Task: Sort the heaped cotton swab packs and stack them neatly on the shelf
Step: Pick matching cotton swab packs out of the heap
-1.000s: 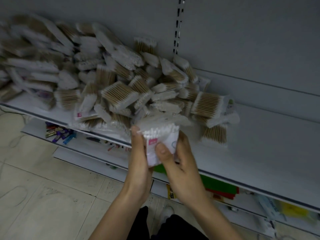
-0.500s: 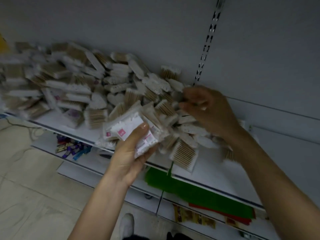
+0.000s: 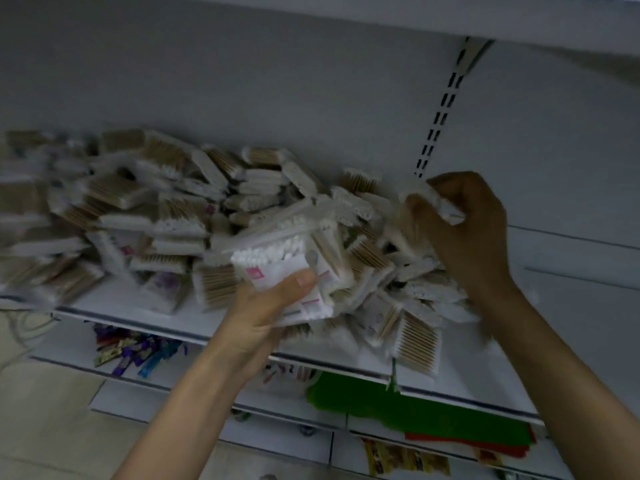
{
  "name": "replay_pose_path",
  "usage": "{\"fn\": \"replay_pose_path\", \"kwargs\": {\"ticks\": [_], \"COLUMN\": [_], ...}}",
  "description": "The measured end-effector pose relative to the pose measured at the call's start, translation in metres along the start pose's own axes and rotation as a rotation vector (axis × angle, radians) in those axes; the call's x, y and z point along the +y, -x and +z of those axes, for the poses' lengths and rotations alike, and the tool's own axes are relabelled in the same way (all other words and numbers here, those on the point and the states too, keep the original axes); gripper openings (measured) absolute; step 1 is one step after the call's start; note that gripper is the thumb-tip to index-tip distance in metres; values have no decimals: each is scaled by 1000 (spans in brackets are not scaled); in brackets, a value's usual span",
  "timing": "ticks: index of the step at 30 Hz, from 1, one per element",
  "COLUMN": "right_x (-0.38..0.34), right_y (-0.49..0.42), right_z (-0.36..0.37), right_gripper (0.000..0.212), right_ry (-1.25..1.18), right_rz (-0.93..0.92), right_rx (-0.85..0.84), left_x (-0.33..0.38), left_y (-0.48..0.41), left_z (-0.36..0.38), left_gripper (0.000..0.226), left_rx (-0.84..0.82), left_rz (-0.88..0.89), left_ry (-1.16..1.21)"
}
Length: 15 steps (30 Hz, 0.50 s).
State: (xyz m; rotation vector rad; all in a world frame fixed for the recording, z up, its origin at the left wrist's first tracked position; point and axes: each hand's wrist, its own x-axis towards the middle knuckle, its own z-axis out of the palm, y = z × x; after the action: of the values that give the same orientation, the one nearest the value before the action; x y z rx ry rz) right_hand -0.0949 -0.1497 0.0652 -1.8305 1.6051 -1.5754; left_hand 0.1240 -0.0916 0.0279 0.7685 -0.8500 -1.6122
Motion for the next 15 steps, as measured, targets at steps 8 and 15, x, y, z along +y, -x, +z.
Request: {"fn": "replay_pose_path", "kwargs": {"ticks": [8,15], "right_x": [-74,-59], "right_y": [58,55], "right_z": [51,69], "right_gripper": [31,44], "right_ry": [-863,-743], "right_rz": [571,662], "right_rx": [-311,-209], "left_x": [18,20], "left_y": [-7,-14], "left_z": [-36,-71], "left_gripper": [75,84], "left_rx": [-168,-222], "left_rz": [-188,-198], "left_ry": [367,444]}}
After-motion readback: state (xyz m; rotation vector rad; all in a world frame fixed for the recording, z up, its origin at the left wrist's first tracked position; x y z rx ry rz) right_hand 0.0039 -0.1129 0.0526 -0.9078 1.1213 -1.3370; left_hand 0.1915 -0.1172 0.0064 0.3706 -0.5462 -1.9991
